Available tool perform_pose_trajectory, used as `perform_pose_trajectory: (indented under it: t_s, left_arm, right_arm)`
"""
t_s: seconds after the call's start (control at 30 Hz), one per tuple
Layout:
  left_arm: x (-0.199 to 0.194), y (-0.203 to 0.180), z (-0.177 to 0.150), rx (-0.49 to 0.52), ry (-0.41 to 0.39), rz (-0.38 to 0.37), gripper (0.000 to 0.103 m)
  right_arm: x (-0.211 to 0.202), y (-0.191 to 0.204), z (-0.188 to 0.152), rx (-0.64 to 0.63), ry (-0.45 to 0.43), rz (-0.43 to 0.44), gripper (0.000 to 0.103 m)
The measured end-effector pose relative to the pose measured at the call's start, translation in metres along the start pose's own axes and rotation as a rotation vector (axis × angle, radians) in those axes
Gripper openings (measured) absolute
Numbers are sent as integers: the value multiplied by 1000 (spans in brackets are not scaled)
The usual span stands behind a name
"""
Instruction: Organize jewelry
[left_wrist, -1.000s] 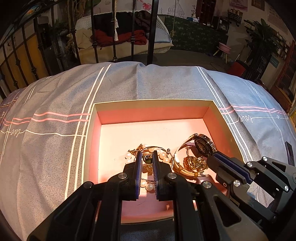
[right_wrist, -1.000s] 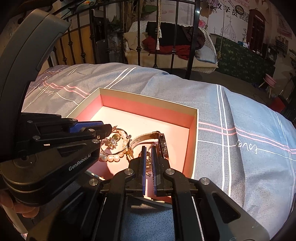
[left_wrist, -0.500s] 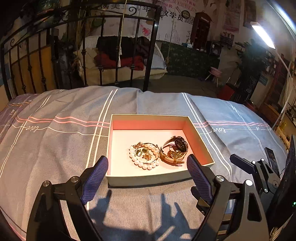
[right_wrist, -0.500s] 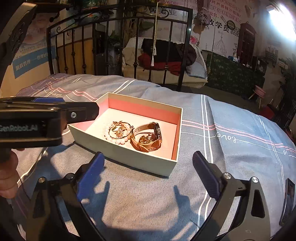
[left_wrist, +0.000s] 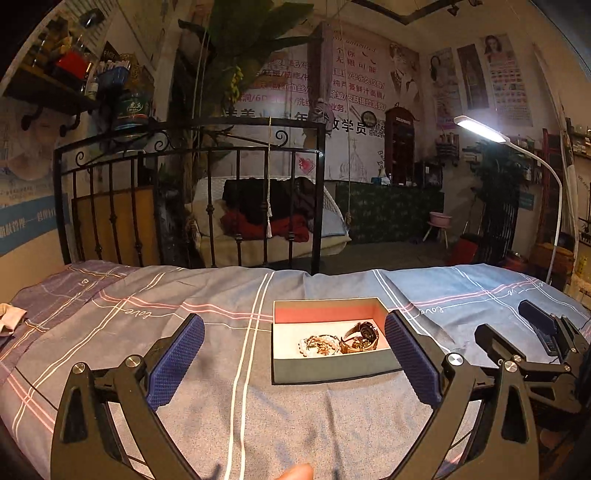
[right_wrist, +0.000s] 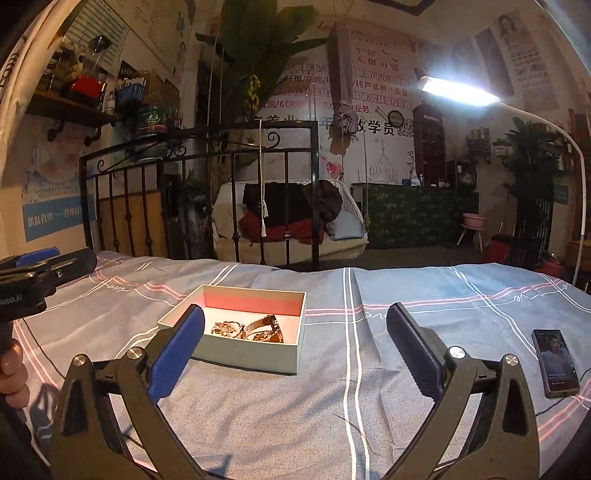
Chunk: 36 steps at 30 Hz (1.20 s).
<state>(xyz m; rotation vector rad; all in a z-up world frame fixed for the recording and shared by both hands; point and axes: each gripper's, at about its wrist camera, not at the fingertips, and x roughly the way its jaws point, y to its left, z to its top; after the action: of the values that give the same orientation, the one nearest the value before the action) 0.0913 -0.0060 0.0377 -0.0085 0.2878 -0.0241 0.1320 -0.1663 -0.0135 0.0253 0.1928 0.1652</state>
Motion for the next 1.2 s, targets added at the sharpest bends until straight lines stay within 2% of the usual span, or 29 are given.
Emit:
perform_pose_trajectory:
  t_s: [0.23,0.6,1.2]
  left_arm:
    - [-4,-1,-3,-7,12,3,96]
    - [-1,4,-10,-25,44,0,96]
    - [0,3,-10,-20,50,8,96]
  right_arm:
    - [-14,-2,8,8,-17,7,97]
    - [-10,4,8,3,-13,14,97]
    - [-10,5,5,4,-19,19,97]
